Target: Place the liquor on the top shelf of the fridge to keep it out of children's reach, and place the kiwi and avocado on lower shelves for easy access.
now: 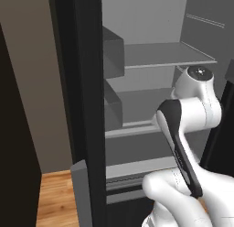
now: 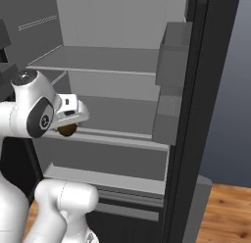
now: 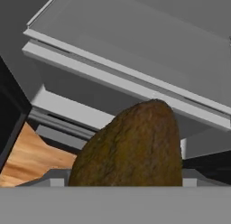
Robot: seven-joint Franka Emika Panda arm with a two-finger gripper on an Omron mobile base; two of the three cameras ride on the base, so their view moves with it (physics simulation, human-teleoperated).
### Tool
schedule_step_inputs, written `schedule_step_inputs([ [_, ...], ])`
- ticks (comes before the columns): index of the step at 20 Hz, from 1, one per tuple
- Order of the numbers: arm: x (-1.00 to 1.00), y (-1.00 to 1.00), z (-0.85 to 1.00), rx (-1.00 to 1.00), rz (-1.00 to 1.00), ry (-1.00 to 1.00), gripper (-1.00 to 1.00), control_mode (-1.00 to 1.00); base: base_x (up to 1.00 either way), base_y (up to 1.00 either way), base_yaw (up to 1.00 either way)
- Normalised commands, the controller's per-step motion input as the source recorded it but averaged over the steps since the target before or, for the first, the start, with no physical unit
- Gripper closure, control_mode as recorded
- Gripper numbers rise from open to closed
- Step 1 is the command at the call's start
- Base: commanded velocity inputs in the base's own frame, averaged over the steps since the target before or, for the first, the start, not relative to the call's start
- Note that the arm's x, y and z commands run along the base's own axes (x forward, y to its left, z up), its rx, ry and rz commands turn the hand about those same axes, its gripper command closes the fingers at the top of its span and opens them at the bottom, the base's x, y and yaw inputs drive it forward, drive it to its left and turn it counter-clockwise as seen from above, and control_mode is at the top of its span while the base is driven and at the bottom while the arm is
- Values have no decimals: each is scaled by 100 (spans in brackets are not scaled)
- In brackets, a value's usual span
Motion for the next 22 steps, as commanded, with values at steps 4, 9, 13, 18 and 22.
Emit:
schedule_step_inputs([
  [4, 48, -14, -61, 1, 0, -21, 100, -100, 0, 0, 0],
  [9, 67, -15, -33, 4, 0, -6, 100, -100, 0, 0, 0],
  [13, 76, -16, -7, 6, 0, 0, 100, -100, 0, 0, 0],
  [18, 80, -3, -1, 2, 0, 3, 100, -100, 0, 0, 0],
  [22, 74, 0, -3, 0, 0, 0, 100, -100, 0, 0, 0],
])
